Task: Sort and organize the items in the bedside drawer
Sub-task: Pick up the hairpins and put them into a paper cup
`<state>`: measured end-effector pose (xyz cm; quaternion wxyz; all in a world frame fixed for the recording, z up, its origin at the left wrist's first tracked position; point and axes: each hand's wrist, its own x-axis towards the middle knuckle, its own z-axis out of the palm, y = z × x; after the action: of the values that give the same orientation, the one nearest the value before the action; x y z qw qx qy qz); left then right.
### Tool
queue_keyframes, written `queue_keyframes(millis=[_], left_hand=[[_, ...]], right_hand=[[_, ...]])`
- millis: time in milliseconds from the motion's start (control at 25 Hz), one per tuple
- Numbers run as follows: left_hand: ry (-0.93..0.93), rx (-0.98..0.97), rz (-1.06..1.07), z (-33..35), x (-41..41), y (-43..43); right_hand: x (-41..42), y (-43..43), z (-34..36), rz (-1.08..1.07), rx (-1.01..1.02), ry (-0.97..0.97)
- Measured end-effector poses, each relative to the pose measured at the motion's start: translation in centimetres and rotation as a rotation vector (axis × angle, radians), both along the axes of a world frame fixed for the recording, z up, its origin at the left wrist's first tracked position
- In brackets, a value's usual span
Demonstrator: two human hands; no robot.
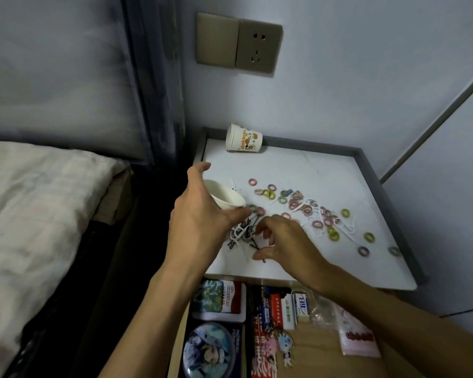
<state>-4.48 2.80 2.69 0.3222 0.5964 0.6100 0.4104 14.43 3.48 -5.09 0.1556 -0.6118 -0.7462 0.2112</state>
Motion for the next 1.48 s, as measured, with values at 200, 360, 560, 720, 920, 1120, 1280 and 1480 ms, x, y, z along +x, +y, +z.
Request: queue_keyframes(millis=[200, 360, 560, 720, 920, 1120, 1280, 1480], left_hand=[[-0.019, 0.008, -0.013, -0.2, 0.1, 0.3], [-0.011, 0.017, -0.008, -0.4, -0.1, 0.6], [-0.009, 0.025, -0.012, -0.4, -0.2, 0.5], [-0.011, 0.014, -0.002, -0.4, -0.2, 0.7], [-0.013, 0.013, 0.010, -0.4, -0.4, 0.6], [-0.007, 0.013, 0.005, -0.4, -0.4, 0.7], [-0.007, 0.004, 0.006, -0.3, -0.3, 0.8], [-0.001, -0.001, 0.005, -0.1, -0.2, 0.8]], right_hand=[[0.0, 0.8, -0.2, -0.021, 0.021, -0.005], [0.1, 2.0, -0.2, -0.009, 0.014, 0.033], [-0.1, 3.4, -0.2, -0.006, 0.002, -0.019], [0.5, 3.5, -0.3, 0.002, -0.023, -0.008], [1.2, 4.3, 0.0, 0.027, -0.051, 0.018], [1.6, 5.4, 0.6, 0.144, -0.031, -0.069], [1.7, 5.9, 0.6, 0.167, -0.039, -0.074], [2.3, 4.8, -0.3, 0.103, 0.032, -0.117]])
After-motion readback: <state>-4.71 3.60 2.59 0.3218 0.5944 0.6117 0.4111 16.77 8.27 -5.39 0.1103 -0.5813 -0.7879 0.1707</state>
